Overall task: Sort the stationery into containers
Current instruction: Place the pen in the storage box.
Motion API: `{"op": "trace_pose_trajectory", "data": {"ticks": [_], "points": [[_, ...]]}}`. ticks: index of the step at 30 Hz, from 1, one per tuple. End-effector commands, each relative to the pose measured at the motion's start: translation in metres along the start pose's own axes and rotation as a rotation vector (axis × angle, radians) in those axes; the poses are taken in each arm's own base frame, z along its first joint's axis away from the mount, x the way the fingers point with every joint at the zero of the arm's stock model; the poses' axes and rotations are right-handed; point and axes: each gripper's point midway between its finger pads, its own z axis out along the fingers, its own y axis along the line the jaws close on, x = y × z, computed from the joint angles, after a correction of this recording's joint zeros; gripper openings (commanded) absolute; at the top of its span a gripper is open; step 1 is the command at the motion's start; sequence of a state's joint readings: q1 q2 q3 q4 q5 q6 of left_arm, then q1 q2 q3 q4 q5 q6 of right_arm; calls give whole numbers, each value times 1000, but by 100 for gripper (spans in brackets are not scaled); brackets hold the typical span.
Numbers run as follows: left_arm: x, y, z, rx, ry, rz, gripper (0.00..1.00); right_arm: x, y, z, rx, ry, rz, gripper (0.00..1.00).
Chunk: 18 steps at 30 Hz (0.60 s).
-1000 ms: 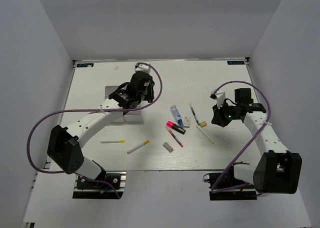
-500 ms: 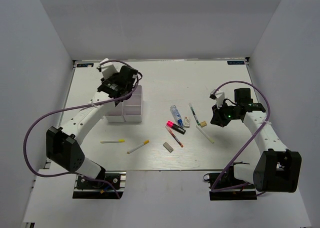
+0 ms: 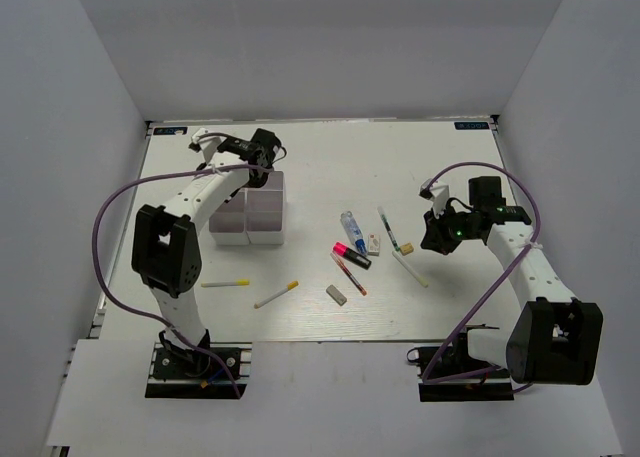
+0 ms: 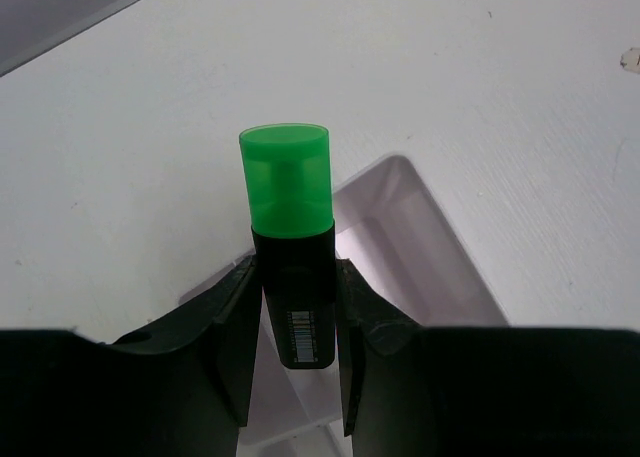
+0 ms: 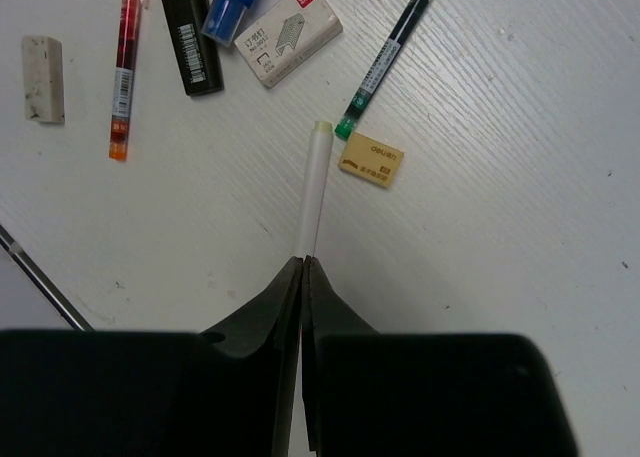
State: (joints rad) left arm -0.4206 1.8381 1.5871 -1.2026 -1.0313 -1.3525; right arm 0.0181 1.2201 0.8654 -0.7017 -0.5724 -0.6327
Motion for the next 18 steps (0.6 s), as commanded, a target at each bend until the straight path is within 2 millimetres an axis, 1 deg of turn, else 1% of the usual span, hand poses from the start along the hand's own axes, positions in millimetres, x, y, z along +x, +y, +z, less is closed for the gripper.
{"op": "trace_pose_trajectory", "data": {"ticks": [1, 3, 4, 8, 9, 10, 11, 12, 14, 15, 16, 17, 18], "points": [[-40, 0, -9, 27, -57, -162, 0, -2, 2, -1, -9, -13, -10, 8], [-43, -5, -11, 42, -61, -162, 0, 0, 2, 1, -10, -11, -9, 8], [-41, -5, -6, 32, -51, -158, 0, 1, 3, 1, -13, -9, -5, 8], [-44, -14, -8, 60, -49, -175, 0, -1, 1, 2, -16, -11, -3, 9], [-42, -18, -6, 63, -50, -170, 0, -2, 2, 3, -19, -11, -6, 9], [-47, -19, -5, 62, -53, -186, 0, -1, 1, 2, -18, -12, -3, 9], [-49, -24, -5, 69, -55, -190, 0, -2, 2, 3, -20, -12, -9, 10], [-47, -27, -3, 66, -54, -184, 0, -2, 1, 2, -18, -11, -4, 10], [-52, -30, 0, 59, -65, -187, 0, -2, 1, 2, -19, -12, -4, 10], [-46, -34, 4, 54, -64, -168, 0, -2, 1, 3, -20, -9, -6, 10], [-50, -36, 2, 60, -66, -179, 0, -3, 1, 2, -21, -13, -6, 12], [-50, -38, 7, 54, -67, -176, 0, -3, 1, 2, -20, -10, -8, 12], [-50, -38, 7, 54, -67, -176, 2, -3, 0, 2, -16, -13, -7, 12]]}}
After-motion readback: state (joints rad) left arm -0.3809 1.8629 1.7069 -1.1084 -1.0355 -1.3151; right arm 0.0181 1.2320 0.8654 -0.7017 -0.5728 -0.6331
